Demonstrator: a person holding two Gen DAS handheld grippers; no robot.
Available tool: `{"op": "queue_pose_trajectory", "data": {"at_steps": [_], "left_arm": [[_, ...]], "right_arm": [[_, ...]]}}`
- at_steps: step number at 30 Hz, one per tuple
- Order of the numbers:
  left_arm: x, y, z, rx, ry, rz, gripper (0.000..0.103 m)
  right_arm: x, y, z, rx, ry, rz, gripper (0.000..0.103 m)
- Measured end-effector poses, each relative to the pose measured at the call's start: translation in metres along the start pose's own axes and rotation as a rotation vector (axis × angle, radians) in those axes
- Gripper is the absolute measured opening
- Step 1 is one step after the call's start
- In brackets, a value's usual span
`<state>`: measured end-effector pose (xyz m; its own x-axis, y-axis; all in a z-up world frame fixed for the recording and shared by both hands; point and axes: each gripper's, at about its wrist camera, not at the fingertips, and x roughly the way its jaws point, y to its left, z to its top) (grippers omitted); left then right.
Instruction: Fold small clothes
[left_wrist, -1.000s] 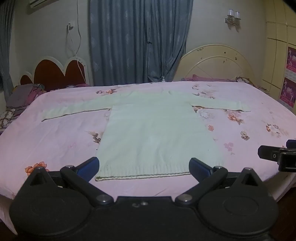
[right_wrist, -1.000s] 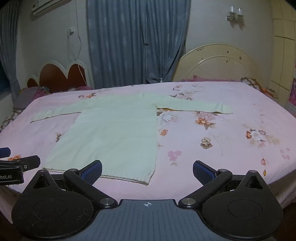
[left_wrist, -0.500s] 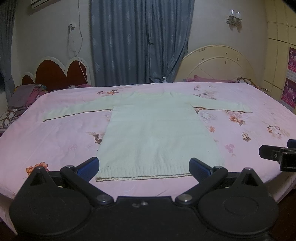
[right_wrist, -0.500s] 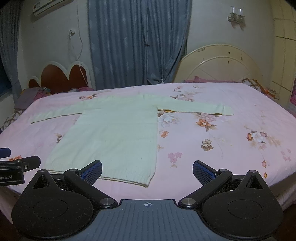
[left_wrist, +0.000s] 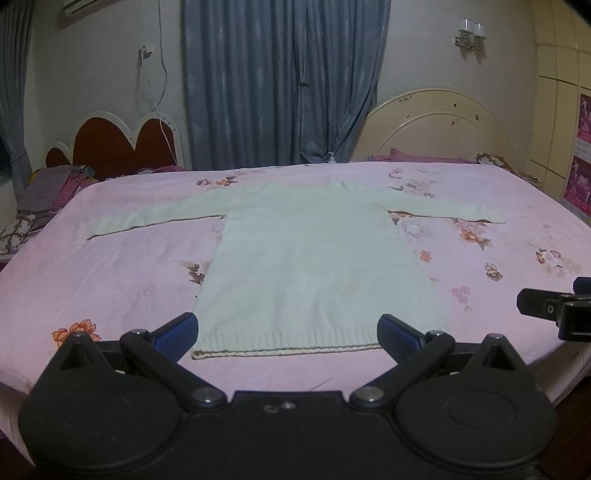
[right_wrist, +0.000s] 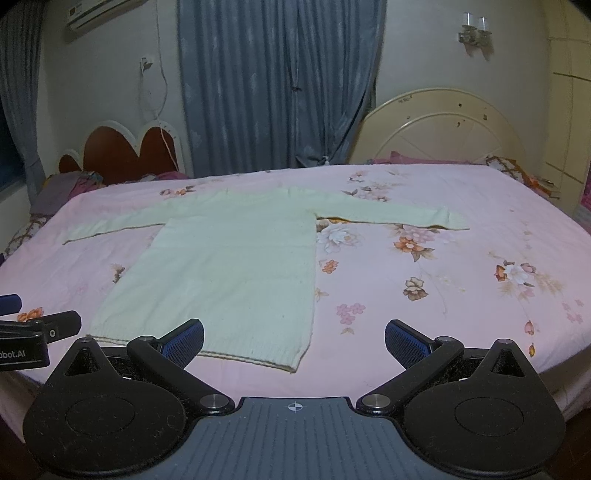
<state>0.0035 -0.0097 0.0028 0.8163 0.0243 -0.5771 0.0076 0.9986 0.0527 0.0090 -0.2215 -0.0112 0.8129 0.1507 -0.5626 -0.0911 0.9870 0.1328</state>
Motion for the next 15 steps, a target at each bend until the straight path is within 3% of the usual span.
{"op": "queue_pose_trajectory", "data": {"at_steps": [15], "left_arm": [[0.0,-0.0002,-0.0012,-0.002,0.001,0.003,0.103]], "right_arm": [[0.002,-0.0007,-0.0006,-0.002,-0.001,0.001,0.103]]}}
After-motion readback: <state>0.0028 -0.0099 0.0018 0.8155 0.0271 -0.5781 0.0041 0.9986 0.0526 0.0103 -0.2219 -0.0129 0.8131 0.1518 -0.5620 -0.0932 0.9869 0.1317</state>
